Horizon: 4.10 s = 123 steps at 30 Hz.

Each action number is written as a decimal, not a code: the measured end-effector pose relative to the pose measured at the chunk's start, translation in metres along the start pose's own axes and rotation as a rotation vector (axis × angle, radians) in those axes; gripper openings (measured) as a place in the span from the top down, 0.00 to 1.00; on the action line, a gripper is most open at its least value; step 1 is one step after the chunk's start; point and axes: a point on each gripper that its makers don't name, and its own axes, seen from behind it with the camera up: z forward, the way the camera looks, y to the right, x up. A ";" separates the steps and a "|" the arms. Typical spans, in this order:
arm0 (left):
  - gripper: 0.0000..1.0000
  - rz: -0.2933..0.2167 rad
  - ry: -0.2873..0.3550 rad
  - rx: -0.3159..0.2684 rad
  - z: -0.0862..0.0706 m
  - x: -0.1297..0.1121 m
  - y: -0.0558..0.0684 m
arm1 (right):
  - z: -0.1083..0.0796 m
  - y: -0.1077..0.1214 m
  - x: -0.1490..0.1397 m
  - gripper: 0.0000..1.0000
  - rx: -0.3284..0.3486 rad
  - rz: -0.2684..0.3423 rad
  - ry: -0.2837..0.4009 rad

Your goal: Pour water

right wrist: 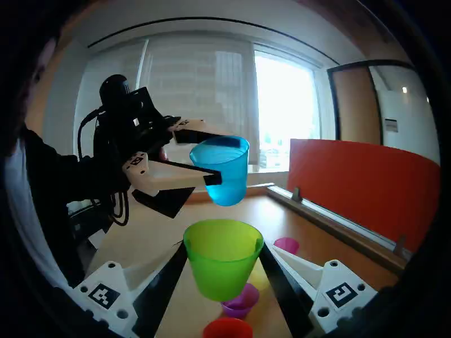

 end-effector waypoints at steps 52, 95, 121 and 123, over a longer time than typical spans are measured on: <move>0.11 0.232 -0.021 -0.025 0.002 0.018 0.014 | 0.005 -0.008 0.018 0.09 0.010 -0.020 0.033; 0.11 0.462 -0.031 -0.064 0.019 0.024 0.028 | 0.007 -0.008 0.014 0.08 0.012 -0.024 0.023; 0.11 0.560 -0.022 -0.053 0.020 0.030 0.026 | 0.008 -0.011 0.013 0.08 0.018 -0.030 0.018; 0.11 0.562 -0.021 -0.053 0.021 0.030 0.026 | 0.008 -0.011 0.013 0.08 0.018 -0.030 0.019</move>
